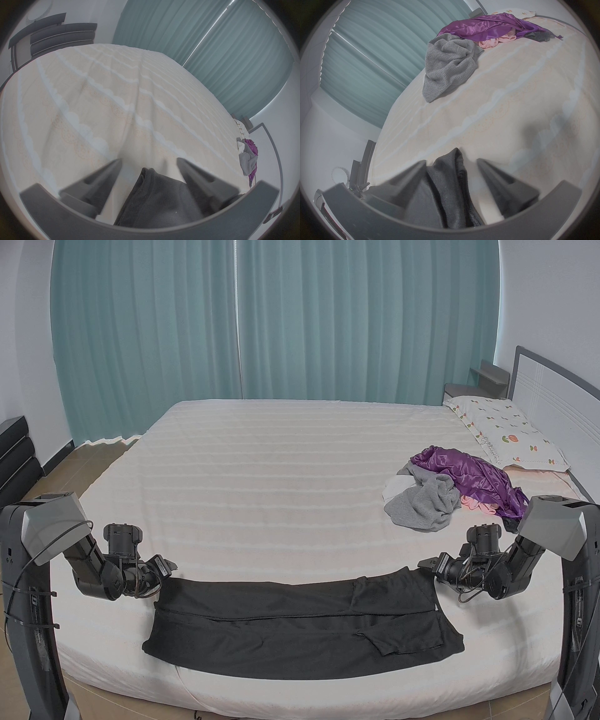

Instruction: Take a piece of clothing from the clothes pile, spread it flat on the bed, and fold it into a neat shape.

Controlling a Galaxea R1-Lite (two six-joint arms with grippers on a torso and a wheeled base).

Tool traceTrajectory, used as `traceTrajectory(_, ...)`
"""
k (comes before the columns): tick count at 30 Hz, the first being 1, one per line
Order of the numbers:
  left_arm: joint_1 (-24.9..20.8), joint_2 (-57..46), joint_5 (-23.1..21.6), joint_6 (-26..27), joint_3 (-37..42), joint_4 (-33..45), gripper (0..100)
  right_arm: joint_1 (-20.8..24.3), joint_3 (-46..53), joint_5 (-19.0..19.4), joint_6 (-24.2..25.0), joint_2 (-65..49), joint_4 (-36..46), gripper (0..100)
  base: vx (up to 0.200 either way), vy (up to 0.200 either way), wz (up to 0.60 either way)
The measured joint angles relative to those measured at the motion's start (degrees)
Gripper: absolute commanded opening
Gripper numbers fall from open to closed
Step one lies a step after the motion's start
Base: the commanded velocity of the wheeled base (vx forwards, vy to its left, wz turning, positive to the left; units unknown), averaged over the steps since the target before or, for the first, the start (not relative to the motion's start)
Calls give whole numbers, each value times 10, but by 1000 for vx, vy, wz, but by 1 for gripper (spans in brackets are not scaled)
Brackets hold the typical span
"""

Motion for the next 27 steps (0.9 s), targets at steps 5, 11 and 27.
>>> traceTrajectory(5, 1, 0, -2, -8, 0, 0, 100, 0, 9, 5, 5, -12, -6, 100, 0, 0, 0)
traceTrajectory(11, 5, -5, -15, -48, 0, -3, 100, 9, 58, 42, 14, -51, -71, 100, 0, 0, 0)
traceTrajectory(27, 23, -28, -65, -76, 13, -4, 100, 43, 109, 99, -53, -31, -122, 100, 0, 0, 0)
